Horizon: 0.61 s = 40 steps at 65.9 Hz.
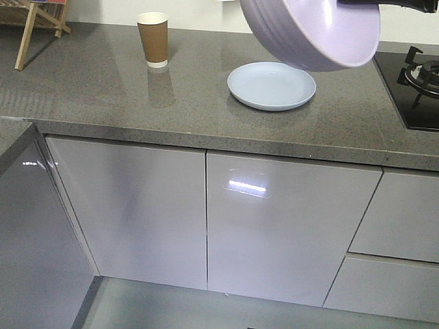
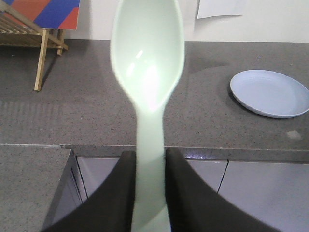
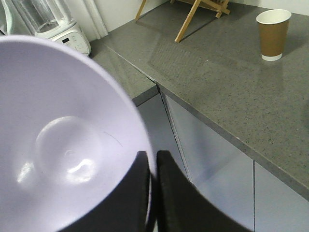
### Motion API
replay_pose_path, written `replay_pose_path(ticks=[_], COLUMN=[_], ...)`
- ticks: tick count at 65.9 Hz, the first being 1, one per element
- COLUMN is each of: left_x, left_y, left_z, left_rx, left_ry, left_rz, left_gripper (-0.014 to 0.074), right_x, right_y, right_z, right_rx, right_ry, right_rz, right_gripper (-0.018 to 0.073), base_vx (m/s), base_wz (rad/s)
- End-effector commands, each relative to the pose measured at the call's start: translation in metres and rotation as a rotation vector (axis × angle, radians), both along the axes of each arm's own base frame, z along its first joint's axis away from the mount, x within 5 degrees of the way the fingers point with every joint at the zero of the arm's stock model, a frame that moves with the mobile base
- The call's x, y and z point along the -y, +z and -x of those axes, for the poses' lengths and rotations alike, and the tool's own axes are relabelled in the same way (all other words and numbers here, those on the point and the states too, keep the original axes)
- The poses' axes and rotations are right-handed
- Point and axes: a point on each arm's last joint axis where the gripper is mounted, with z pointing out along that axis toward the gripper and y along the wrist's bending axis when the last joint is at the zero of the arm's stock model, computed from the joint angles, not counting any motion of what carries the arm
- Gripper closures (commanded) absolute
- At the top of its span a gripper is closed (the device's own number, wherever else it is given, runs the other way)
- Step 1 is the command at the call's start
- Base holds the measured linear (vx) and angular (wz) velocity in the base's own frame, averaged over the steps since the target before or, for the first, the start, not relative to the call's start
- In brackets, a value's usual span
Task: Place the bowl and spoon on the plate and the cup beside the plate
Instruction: 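Drive the base, holding spoon and bowl, toward the light blue plate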
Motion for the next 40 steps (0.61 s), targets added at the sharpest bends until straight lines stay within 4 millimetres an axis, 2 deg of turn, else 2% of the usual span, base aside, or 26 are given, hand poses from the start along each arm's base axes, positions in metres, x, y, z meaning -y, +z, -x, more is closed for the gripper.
replay_pose_path(ticks=[1, 40], left_x=[0.0002, 0.0002], left_y=[0.0141, 0.0141], left_z=[0.0032, 0.0032], left_rx=[0.096, 0.096], left_ry=[-0.003, -0.003], left_rz=[0.017, 0.017], left_gripper=[0.0602, 0.0602], right_x=[-0.0022, -0.0022], right_y=[0.0207, 0.0207], right_z=[0.0139, 0.0139], right_rx=[0.09, 0.09], right_ry=[-0.005, -0.005], right_rz=[-0.061, -0.061], right_gripper=[0.0561, 0.0561], base_vx=[0.01, 0.01], base_wz=[-0.03, -0.05])
